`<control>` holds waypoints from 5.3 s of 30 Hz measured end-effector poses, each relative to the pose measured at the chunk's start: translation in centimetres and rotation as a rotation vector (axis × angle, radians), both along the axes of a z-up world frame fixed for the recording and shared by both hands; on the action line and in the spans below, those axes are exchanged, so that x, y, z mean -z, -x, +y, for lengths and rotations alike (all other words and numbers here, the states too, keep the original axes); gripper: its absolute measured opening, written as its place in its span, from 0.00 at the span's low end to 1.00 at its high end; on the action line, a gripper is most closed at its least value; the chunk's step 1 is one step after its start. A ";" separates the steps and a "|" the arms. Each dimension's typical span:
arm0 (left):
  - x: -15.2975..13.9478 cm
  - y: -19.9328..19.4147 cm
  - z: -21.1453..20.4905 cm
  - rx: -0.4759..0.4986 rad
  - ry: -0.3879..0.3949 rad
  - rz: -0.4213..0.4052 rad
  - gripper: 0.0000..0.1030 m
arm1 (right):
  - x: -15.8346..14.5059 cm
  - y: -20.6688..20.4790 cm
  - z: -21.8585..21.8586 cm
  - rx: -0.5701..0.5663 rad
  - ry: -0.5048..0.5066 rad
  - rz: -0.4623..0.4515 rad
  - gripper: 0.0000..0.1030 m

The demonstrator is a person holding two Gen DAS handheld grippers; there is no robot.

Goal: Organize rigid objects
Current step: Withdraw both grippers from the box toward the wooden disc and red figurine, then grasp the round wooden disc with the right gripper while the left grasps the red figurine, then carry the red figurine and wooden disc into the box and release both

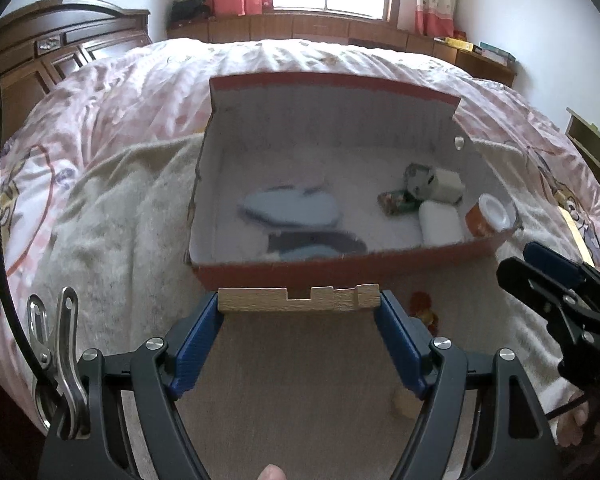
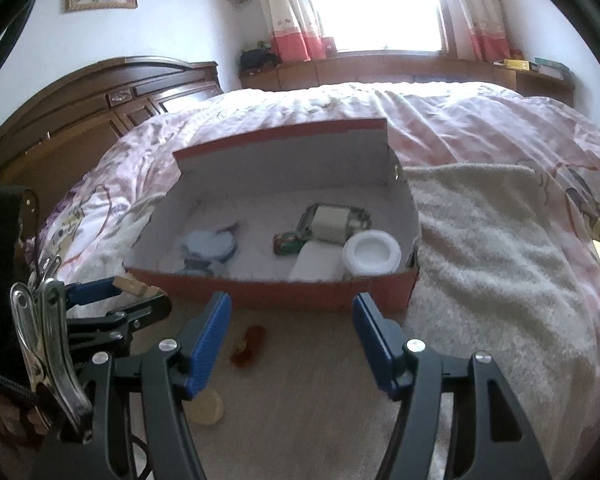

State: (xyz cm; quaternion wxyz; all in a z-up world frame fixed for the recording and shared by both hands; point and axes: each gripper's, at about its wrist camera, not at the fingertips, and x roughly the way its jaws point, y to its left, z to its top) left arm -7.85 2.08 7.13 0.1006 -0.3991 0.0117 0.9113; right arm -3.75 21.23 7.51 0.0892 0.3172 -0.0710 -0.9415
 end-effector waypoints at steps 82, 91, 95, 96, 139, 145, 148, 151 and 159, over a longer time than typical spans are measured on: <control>3.1 -1.8 -3.4 -0.101 -0.027 -0.088 0.82 | 5.2 -3.6 -6.4 -0.164 -0.075 -0.101 0.20; 3.7 -1.8 -4.2 -0.120 -0.046 -0.106 0.82 | 5.9 -3.3 -7.5 -0.181 -0.109 -0.122 0.38; 3.9 -1.8 -4.2 -0.116 -0.048 -0.112 0.82 | 6.3 -3.0 -7.3 -0.160 -0.125 -0.122 0.32; 3.9 -1.8 -4.2 -0.114 -0.048 -0.112 0.82 | 6.2 -3.1 -7.0 -0.161 -0.111 -0.122 0.32; 3.5 -1.1 6.5 0.106 0.145 -0.012 0.22 | 6.0 -3.1 2.2 0.047 -0.006 -0.100 0.32; 4.2 -0.9 4.2 0.061 0.071 -0.051 0.22 | 6.2 -3.0 0.5 -0.007 -0.027 -0.102 0.32; 4.3 -0.6 4.4 0.057 0.061 -0.053 0.23 | 6.5 -3.0 0.6 -0.004 -0.023 -0.108 0.32; 4.4 -0.6 4.3 0.056 0.048 -0.052 0.24 | 6.6 -3.1 0.6 -0.003 -0.021 -0.108 0.32; 4.4 -0.8 4.0 0.043 0.030 -0.064 0.24 | 6.7 -3.2 0.8 -0.005 -0.008 -0.102 0.32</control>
